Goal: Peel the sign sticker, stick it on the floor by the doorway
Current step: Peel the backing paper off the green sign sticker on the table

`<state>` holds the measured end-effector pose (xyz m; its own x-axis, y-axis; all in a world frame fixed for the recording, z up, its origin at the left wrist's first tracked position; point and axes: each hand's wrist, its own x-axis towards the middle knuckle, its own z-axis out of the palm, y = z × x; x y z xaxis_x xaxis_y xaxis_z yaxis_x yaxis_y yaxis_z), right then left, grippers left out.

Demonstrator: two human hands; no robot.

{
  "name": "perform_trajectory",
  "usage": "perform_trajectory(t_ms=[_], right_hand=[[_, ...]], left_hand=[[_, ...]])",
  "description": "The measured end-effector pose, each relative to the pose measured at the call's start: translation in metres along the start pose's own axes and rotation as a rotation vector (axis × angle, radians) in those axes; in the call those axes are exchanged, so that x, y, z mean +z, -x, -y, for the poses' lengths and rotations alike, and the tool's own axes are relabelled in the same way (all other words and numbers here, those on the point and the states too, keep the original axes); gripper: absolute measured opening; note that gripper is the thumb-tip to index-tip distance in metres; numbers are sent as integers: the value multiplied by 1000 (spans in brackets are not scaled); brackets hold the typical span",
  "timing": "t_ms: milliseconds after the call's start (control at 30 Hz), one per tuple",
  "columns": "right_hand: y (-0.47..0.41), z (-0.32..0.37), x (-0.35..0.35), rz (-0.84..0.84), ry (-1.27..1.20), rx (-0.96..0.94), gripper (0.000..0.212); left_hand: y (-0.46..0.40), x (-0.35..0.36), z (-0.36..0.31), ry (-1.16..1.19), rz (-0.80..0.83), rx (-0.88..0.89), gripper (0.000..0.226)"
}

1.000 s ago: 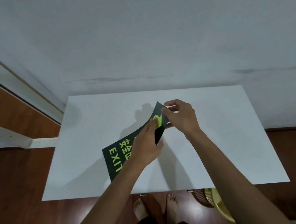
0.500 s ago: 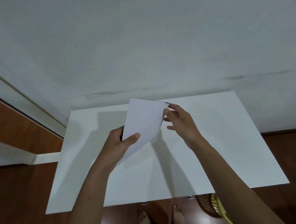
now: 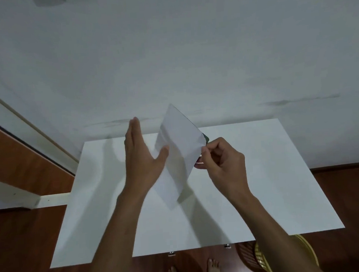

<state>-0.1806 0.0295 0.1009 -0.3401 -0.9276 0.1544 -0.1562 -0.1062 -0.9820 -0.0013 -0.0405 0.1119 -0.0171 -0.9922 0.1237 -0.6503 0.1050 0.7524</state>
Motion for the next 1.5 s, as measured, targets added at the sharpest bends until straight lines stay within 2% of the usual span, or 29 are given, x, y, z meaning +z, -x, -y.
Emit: perform_trajectory(t_ms=[100, 233, 333, 467, 567, 700, 1033, 1167, 1267, 1500], right_hand=[[10, 0, 5, -34, 107, -91, 16], [18, 1, 9, 14, 144, -167, 17], [19, 6, 10, 73, 57, -131, 19], [19, 9, 5, 118, -59, -16, 23], [19, 10, 0, 168, -175, 80, 16], [17, 15, -4, 209, -312, 157, 16], [16, 13, -5, 157, -245, 175, 16], [16, 8, -3, 199, -193, 119, 28], [17, 7, 0, 220, -148, 104, 26], [17, 0, 2, 187, -164, 107, 24]], left_hand=[[30, 12, -22, 127, -63, 108, 70], [50, 13, -45, 503, 120, 47, 47], [54, 13, -51, 598, 155, 33, 36], [57, 14, -47, 604, 150, 34, 20], [57, 16, -42, 599, 152, 34, 18], [59, 19, -40, 582, 143, 59, 17], [63, 25, -34, 488, 93, 164, 3], [63, 28, -35, 460, 35, 192, 5], [63, 29, -36, 477, 10, 177, 11], [57, 29, -33, 481, -31, 122, 8]])
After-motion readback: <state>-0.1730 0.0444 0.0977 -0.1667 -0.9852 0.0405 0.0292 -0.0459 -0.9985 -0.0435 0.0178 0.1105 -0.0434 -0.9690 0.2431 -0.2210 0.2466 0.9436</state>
